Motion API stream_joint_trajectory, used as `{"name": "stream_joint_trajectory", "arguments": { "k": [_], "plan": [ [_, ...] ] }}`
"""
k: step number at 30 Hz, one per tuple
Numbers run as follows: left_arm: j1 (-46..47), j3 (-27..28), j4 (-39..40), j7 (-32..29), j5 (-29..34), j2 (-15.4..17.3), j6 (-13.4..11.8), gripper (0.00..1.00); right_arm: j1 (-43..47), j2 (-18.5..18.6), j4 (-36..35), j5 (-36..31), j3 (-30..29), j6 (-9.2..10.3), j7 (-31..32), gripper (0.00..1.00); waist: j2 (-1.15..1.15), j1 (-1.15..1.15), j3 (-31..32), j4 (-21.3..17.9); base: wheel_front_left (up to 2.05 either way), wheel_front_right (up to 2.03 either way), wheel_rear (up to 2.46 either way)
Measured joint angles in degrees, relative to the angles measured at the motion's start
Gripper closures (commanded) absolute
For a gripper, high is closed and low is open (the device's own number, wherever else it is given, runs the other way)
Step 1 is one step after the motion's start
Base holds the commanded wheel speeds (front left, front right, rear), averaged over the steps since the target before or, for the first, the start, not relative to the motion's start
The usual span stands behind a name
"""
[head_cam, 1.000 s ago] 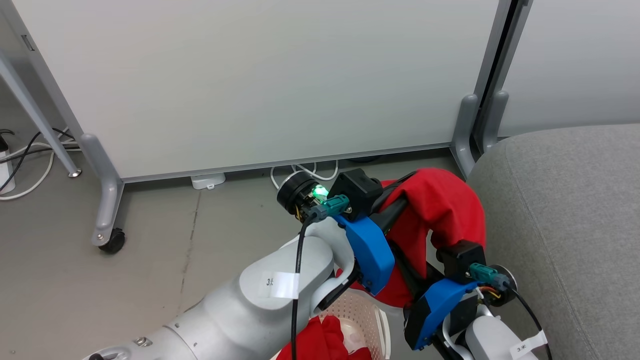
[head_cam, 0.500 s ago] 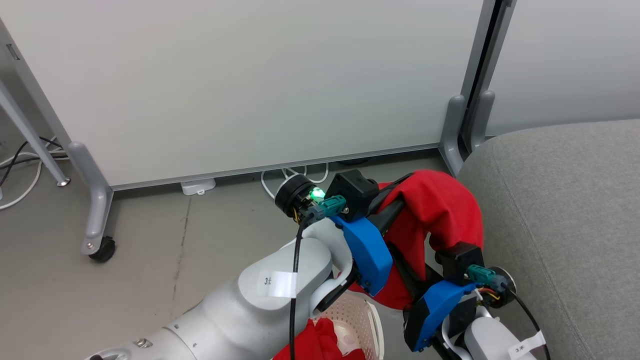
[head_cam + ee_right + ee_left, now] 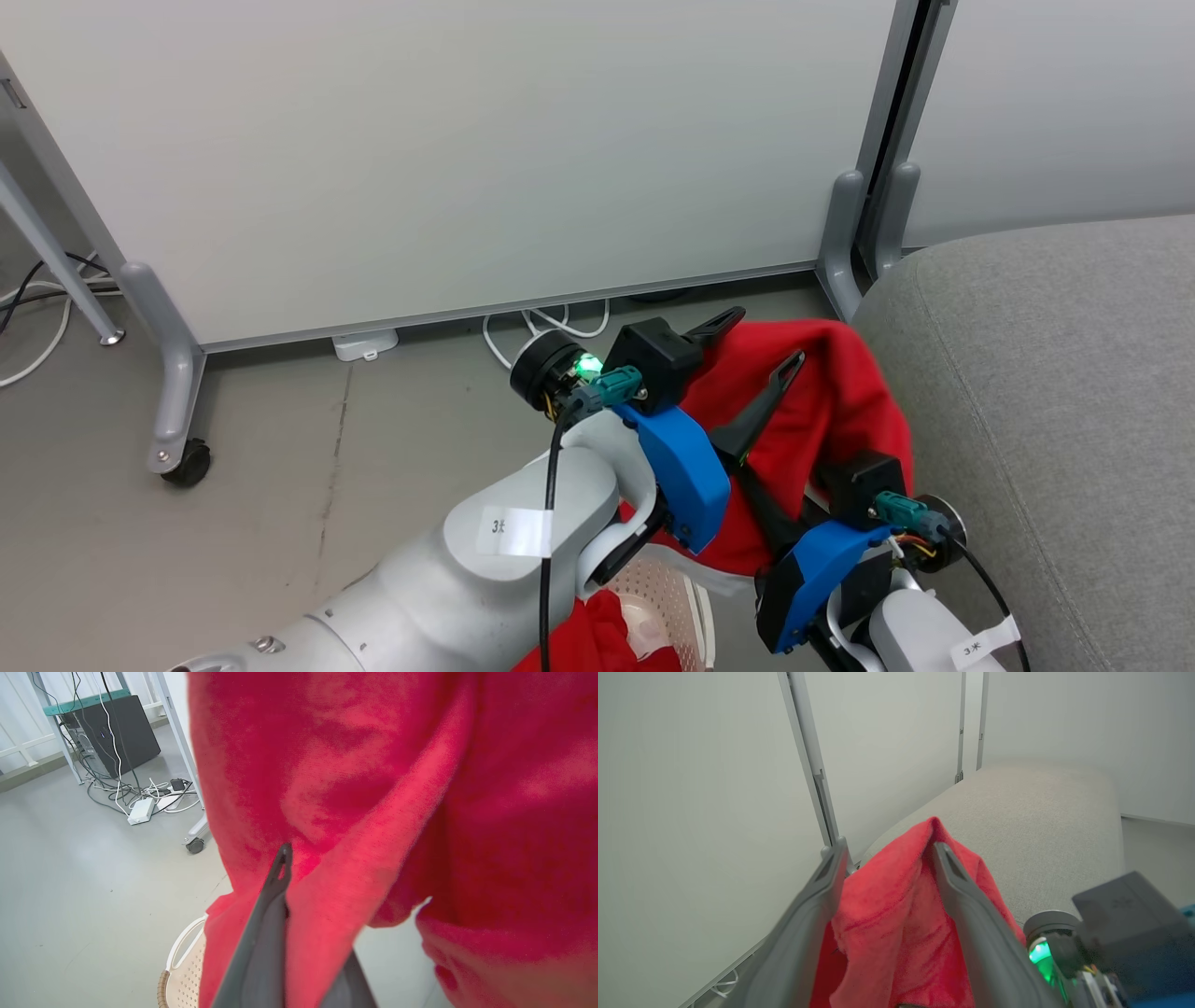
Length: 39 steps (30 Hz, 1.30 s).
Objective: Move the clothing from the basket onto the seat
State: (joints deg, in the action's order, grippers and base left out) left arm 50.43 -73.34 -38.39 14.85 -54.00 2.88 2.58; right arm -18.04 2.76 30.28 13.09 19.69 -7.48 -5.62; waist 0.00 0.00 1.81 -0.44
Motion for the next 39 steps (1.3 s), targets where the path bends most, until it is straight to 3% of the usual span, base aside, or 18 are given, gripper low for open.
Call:
{"name": "stream_joint_trajectory", "arguments": {
  "k": [6, 11, 23, 30, 39],
  "plan": [
    [-1.91, 3.60, 0.91, 0.15, 1.31, -0.02, -1.03, 0.00, -0.08, 0.00, -0.11, -0.36, -0.36, 0.00, -0.07, 1.00, 0.00, 0.00, -0.45, 0.13, 0.00, 0.00, 0.00],
    [-7.29, 10.00, 3.61, 0.15, 7.81, 1.24, -1.83, 0.00, -0.08, 0.00, -0.42, -0.88, -1.34, 0.00, -0.19, 1.00, 0.00, 0.00, -0.84, 0.53, 0.00, 0.00, 0.00],
    [-23.86, 26.26, 13.33, 0.15, 22.43, 6.42, 1.38, 0.00, 0.23, 0.01, -1.92, -2.26, -3.64, 0.00, 0.01, 1.00, 0.00, 0.00, -1.47, 1.52, 0.00, 0.00, 0.00],
    [-31.60, 33.96, 15.38, 0.21, 27.82, 7.28, 2.64, 0.00, 0.75, 0.01, -2.83, -2.88, -4.42, 0.00, 0.51, 1.00, 0.00, 0.00, -1.81, 1.57, 0.00, 0.00, 0.00],
    [-36.61, 39.41, 16.26, 0.21, 31.81, 6.48, 4.07, 0.00, 1.84, 0.01, -3.69, -3.15, -5.28, 0.00, 0.86, 1.00, 0.00, 0.00, -1.98, 2.04, 0.00, 0.00, 0.00]
  ]
}}
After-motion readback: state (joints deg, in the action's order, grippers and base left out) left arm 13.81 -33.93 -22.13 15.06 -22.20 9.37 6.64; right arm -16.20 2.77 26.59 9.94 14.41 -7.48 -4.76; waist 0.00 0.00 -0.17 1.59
